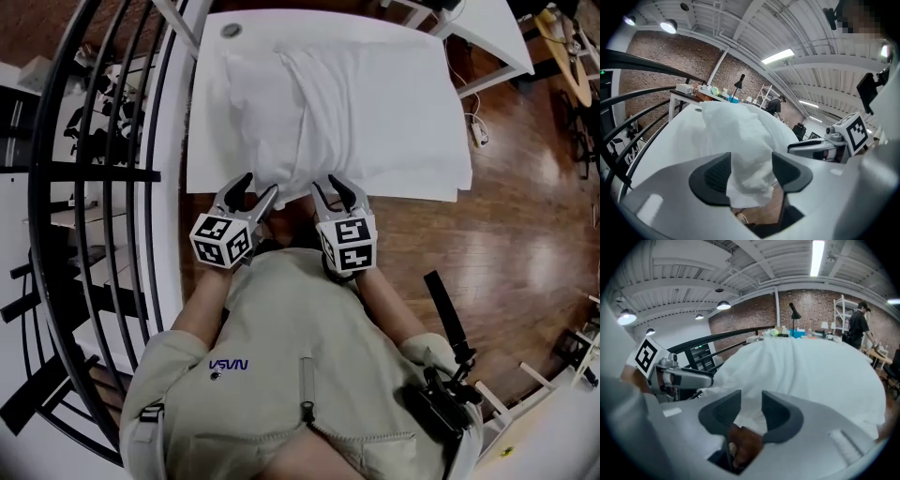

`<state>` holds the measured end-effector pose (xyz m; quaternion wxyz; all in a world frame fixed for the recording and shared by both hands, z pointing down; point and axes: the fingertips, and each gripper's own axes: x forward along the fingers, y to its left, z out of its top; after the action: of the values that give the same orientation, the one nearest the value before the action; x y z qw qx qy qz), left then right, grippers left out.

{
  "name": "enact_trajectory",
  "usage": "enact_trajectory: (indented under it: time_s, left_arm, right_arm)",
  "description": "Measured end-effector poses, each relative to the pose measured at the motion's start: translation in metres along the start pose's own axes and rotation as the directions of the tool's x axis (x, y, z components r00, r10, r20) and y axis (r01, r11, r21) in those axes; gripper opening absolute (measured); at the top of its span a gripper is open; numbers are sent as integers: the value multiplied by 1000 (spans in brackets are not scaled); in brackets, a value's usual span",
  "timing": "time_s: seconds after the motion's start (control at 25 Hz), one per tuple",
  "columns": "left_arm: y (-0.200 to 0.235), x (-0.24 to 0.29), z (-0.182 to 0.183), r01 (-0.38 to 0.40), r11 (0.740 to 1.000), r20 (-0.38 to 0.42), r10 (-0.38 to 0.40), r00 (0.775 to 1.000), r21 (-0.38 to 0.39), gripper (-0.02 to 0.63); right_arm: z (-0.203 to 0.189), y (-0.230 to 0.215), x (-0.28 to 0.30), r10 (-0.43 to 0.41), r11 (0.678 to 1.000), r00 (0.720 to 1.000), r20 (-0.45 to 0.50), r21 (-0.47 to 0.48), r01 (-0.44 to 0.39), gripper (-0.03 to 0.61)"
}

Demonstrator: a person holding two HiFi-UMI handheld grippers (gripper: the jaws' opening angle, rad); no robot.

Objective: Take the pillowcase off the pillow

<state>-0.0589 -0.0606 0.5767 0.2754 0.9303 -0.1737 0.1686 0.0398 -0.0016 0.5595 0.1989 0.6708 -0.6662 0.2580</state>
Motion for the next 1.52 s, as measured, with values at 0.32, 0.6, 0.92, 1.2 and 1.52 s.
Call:
enact_trajectory:
  time_s: [0.32, 0.6, 0.92, 1.2, 1.52]
  left_arm:
    - [5, 10, -18, 25, 999, -67, -27, 997, -21, 155]
    - [-6, 12, -2, 57, 997, -54, -54, 997, 44, 21]
    - [-3, -5, 50, 42, 999, 109, -43, 993, 6, 14]
    - [29, -21, 95, -10, 1000, 206, 10, 979, -1, 14]
    - [71, -11, 14, -73, 989, 77, 84, 994, -130, 14]
  right_arm:
    - [-50, 55, 27, 148, 984, 978, -150, 124, -130, 167]
    - [-38, 55, 49, 101, 988, 988, -121, 127, -85, 140]
    - [-18, 35, 27, 6, 1000, 998, -67, 10, -6, 8]
    - [-8, -65, -5, -217, 970, 975, -53, 102, 221, 6]
    - [-57, -91, 24, -242, 950, 951, -191, 154, 273, 6]
